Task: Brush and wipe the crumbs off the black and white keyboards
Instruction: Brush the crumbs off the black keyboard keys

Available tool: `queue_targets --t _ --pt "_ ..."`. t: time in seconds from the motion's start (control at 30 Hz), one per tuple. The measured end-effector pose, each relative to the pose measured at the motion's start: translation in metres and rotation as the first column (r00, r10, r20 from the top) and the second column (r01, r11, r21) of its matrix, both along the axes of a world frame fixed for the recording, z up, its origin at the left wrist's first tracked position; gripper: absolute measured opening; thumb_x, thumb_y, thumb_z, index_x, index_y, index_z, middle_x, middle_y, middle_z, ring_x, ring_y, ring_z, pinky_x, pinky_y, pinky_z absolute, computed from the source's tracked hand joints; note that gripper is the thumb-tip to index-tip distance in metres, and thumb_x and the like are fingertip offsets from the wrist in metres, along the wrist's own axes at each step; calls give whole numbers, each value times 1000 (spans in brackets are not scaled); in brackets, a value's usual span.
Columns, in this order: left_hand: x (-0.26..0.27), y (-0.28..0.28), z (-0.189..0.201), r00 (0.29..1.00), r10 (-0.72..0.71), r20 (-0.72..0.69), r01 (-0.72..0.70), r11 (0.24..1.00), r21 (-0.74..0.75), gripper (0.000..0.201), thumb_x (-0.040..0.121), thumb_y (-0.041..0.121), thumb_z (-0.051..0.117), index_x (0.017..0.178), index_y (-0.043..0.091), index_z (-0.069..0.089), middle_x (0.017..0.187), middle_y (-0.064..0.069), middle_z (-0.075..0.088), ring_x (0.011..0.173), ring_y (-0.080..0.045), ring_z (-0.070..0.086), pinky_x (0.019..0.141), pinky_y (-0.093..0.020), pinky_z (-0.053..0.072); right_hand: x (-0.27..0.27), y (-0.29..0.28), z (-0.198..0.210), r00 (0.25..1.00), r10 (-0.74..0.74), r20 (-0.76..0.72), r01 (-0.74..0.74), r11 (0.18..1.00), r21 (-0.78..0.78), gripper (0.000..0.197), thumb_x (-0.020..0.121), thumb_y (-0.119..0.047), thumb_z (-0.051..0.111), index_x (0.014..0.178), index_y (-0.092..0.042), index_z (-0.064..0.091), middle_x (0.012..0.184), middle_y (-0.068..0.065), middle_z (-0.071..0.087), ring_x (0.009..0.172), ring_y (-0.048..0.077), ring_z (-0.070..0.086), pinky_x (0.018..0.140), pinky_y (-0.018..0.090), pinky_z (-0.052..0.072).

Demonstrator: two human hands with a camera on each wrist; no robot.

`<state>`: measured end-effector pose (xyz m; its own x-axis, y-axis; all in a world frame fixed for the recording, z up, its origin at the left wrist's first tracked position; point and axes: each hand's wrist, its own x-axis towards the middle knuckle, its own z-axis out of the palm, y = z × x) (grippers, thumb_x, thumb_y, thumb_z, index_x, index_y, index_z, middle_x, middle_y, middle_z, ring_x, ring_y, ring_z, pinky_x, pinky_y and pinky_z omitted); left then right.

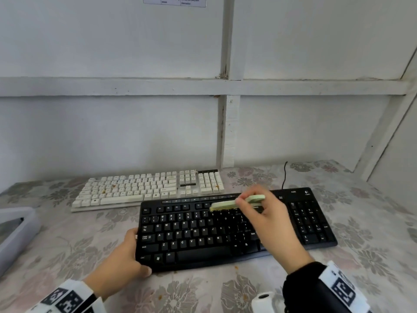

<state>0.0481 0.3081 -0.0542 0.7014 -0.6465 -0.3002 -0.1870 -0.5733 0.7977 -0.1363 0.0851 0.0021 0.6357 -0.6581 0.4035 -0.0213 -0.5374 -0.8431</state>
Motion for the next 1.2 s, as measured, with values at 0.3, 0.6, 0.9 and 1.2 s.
queue_targets --t 0.3,0.6,0.9,1.2 --pt "-3 -1 3 1000 -1 1 1 1000 14 85 70 -9 67 137 20 23 108 3 58 100 -13 57 85 -31 49 -32 -44 19 992 -82 93 80 996 28 14 86 -18 67 73 -22 62 65 -12 63 59 0 53 55 7 39" --pt "-4 -2 4 1000 4 1 -4 1000 12 85 70 -9 67 138 19 23 107 4 57 98 -11 57 75 -24 47 -59 -82 11 964 -260 45 261 965 -4 16 86 -18 67 72 -20 60 66 -9 63 59 1 53 50 8 37" --pt "-1 0 1 1000 -4 20 4 1000 16 82 69 -8 67 135 22 28 109 4 59 100 -11 56 80 -26 47 -80 -97 22 952 -305 -32 303 952 -42 15 87 -18 65 74 -19 59 64 -7 61 60 3 54 58 23 40" --pt "2 0 -1 1000 -19 20 19 1000 18 81 69 -7 67 133 23 28 108 4 59 100 -11 56 85 -30 48 -72 -87 28 877 -478 -51 462 867 -187 9 90 -14 61 82 -9 59 77 7 62 71 20 56 59 22 38"
